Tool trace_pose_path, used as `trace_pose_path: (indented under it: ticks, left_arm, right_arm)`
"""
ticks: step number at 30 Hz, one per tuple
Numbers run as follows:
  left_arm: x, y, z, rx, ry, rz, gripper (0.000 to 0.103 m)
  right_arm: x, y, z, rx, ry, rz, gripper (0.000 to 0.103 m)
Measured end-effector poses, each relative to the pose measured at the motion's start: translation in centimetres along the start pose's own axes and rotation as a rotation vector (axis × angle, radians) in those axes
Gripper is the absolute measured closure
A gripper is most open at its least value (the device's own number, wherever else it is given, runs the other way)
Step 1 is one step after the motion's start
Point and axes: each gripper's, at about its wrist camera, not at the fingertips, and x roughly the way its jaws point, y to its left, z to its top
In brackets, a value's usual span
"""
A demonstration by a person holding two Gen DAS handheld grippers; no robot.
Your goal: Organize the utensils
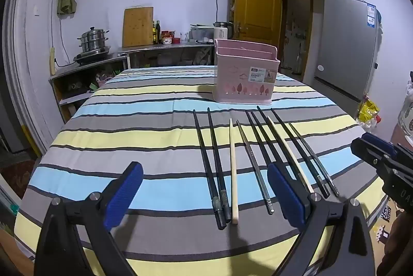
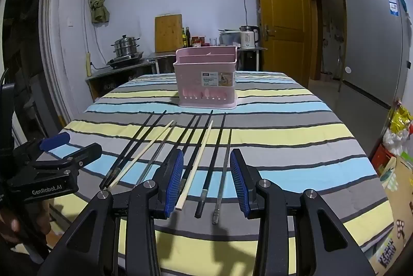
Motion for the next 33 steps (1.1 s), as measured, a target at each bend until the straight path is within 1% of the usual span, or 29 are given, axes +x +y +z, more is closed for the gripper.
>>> trace_pose_path:
  ticks: [6,7,10,33]
  left_arm:
    - [0.48,-0.23,0.04,0.009,0.012,0.007,0.004]
    - [-0.07,-0.06,0.23,-0.005,-0.001,-0.006,0.004]
    - [-0.07,-0.10,0.29,-0.006,-0.002,-0.004,0.004]
    - [-0.45,-0.18,0.17,0.003,-0.013,-0.007,0.004]
  right_arm:
    - [0.31,0.13,0.01,0.006,0.005,0.002,0.064]
    - [0.40,0.13,0.05,0.008,0.006,0.003,0.064]
    - [-0.37,0.41,0.10,-0.005,-0.008,-0.001,0.064]
    - [-0.56,0.49,0.00,-0.009,-0.013,-0.001,0.064]
